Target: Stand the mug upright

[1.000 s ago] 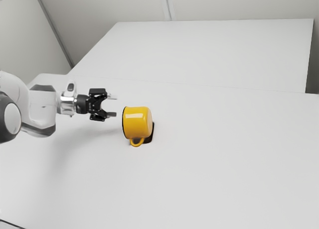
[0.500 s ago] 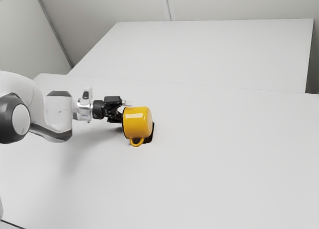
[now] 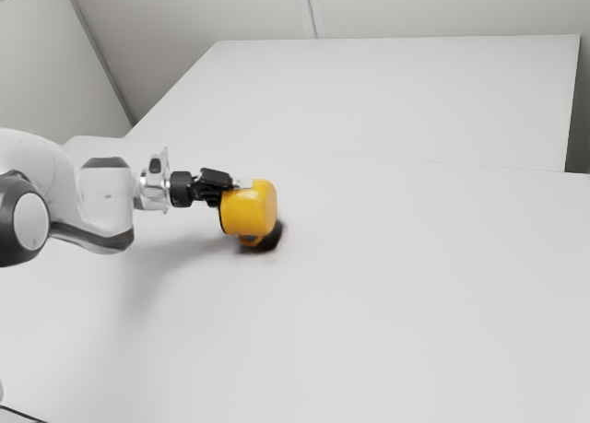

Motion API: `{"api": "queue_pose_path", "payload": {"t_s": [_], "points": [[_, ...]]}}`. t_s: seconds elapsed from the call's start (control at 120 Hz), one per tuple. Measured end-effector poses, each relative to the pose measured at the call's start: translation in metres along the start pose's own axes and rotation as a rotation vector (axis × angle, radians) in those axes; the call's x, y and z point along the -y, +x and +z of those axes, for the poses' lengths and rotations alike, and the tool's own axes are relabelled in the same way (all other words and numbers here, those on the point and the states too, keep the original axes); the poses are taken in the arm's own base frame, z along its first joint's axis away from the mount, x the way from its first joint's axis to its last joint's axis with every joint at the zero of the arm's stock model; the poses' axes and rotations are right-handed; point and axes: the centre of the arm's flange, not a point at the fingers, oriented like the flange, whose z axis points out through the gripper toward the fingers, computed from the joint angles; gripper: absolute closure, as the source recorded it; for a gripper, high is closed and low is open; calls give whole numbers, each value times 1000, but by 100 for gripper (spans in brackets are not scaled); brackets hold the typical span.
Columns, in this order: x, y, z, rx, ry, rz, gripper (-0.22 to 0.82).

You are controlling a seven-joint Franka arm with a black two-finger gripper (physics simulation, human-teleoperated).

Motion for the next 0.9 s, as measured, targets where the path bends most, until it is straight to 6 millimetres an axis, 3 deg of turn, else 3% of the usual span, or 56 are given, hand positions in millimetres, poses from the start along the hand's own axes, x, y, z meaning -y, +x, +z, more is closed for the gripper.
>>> {"api": "queue_pose_path", "payload": {"t_s": [0.108, 0.2, 0.258, 0.342, 0.458, 0.583, 0.65, 0.9], "points": [[-22, 18, 8, 3, -33, 65, 71], [-46, 46, 12, 39, -17, 162, 73], [-59, 58, 16, 130, 45, 232, 73], [-70, 60, 26, 353, 202, 328, 74], [-57, 48, 35, 693, 491, 411, 75], [-43, 32, 47, 875, 743, 445, 75], [-40, 27, 50, 889, 839, 448, 75], [-45, 42, 59, 769, 1071, 444, 75]]}}
